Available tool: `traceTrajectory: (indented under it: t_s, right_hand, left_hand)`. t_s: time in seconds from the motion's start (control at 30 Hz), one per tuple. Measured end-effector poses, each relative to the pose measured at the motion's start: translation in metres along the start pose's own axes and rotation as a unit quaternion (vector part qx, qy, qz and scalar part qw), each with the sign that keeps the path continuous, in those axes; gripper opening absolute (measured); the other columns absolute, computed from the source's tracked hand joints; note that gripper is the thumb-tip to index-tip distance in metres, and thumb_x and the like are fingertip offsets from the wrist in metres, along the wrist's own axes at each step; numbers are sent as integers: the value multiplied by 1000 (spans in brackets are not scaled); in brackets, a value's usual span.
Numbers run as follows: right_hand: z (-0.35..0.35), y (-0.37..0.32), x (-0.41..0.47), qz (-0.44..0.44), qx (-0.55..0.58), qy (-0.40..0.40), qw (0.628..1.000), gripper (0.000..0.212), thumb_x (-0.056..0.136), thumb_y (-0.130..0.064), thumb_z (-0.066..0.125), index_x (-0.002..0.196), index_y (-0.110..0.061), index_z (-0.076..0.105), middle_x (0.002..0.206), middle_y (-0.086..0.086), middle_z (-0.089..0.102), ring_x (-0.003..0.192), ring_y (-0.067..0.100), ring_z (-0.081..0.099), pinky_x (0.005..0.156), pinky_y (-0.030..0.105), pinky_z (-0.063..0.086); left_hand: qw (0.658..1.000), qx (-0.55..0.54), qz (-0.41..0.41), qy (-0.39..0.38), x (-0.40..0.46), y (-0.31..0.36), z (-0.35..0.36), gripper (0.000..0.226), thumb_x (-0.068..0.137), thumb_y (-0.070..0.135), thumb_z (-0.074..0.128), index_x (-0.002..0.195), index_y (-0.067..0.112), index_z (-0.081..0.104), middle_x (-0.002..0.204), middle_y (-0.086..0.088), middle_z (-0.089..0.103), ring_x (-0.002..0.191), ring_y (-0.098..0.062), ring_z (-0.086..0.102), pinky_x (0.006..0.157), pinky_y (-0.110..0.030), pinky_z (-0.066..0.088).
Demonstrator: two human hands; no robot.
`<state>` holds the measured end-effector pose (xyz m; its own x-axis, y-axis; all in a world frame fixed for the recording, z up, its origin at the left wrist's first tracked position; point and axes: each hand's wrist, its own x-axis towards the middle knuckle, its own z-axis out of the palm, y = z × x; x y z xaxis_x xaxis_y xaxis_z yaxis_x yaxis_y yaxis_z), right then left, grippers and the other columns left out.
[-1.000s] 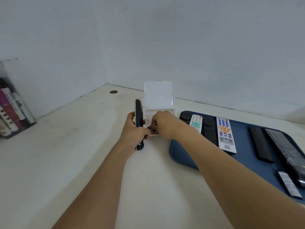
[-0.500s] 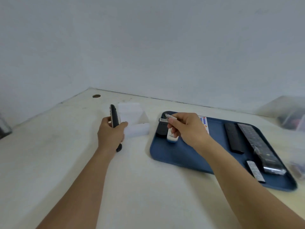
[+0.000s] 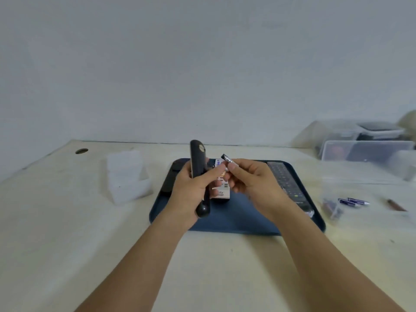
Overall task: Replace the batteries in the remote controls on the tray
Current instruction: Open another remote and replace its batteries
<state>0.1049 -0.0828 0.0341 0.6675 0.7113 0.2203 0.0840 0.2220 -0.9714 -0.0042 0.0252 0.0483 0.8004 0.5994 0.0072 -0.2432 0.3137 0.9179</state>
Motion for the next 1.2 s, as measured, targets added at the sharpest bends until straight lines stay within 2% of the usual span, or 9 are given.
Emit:
traceTrajectory:
  t_s: [0.17, 0.3, 0.37, 0.43, 0.53, 0.63, 0.77, 0.93, 1.2]
  right_hand:
    - [-14, 6, -1, -3, -25, 41, 999, 23, 101, -11, 55, 97, 2, 73, 75, 11, 67, 65, 17, 56, 60, 24, 47]
    - [-22, 6, 0, -15, -111, 48, 993, 31, 102, -14, 54, 85, 8, 68, 68, 15, 56, 61, 18, 48, 57, 24, 43]
    - [-27, 4, 1, -19, -147, 55, 987, 38, 103, -14, 50, 68, -5, 61, 63, 12, 45, 58, 19, 40, 55, 25, 37]
    - [-28, 5, 2, -15, -149, 50, 987, 36, 104, -12, 47, 75, -20, 66, 63, 10, 44, 58, 19, 40, 55, 25, 36]
    - [-22, 4, 1, -10, -106, 48, 993, 12, 101, -8, 54, 104, -8, 65, 67, 11, 56, 52, 11, 52, 53, 19, 43]
    - [-20, 2, 1, -37, -76, 89, 992, 15, 94, -6, 65, 97, 6, 57, 71, 22, 66, 51, 13, 60, 51, 21, 46]
    - [-25, -4, 0, -57, -67, 135, 987, 23, 86, -9, 75, 92, 10, 64, 74, 20, 72, 57, 15, 62, 55, 23, 50]
    - [-18, -5, -6, -37, -45, 99, 993, 17, 83, -5, 76, 90, 7, 66, 72, 19, 71, 58, 16, 63, 56, 23, 52]
    - [-11, -1, -8, -1, -103, 0, 995, 13, 78, 4, 78, 90, 7, 73, 63, 6, 71, 54, 12, 63, 57, 19, 53]
  left_hand:
    - [999, 1, 33, 42, 16, -27, 23, 34, 87, -3, 72, 114, 13, 60, 80, -7, 69, 66, -18, 66, 66, -29, 60]
    - [999, -4, -1, 35, 24, -37, 16, 25, 89, -1, 70, 110, 13, 63, 80, -8, 70, 67, -18, 66, 56, -26, 54]
    - [999, -6, -38, 14, 25, -36, 13, 27, 90, 0, 68, 114, 11, 64, 80, -9, 70, 67, -20, 67, 54, -26, 54]
    - [997, -6, -70, -14, 25, -35, 9, 29, 90, 0, 68, 117, 10, 65, 87, -12, 70, 69, -20, 70, 55, -26, 56]
    - [992, -29, -110, -52, 23, -37, 6, 29, 91, 2, 66, 120, 8, 66, 93, -16, 71, 74, -22, 72, 58, -26, 57]
    - [982, -92, -147, -72, 24, -35, 7, 34, 92, 2, 63, 126, 1, 60, 86, -13, 72, 74, -19, 72, 60, -24, 58]
    - [951, -250, -174, -56, 26, -33, 6, 29, 89, 6, 64, 117, 15, 64, 86, -7, 71, 74, -15, 70, 57, -20, 56]
    - [923, -338, -182, 9, 32, -31, -1, 8, 94, 10, 63, 100, 12, 68, 83, -4, 69, 65, -9, 61, 51, -16, 51]
    - [965, -238, -112, 12, 27, -30, 3, 15, 97, 8, 59, 103, 21, 64, 71, 2, 64, 54, -8, 60, 56, -23, 55]
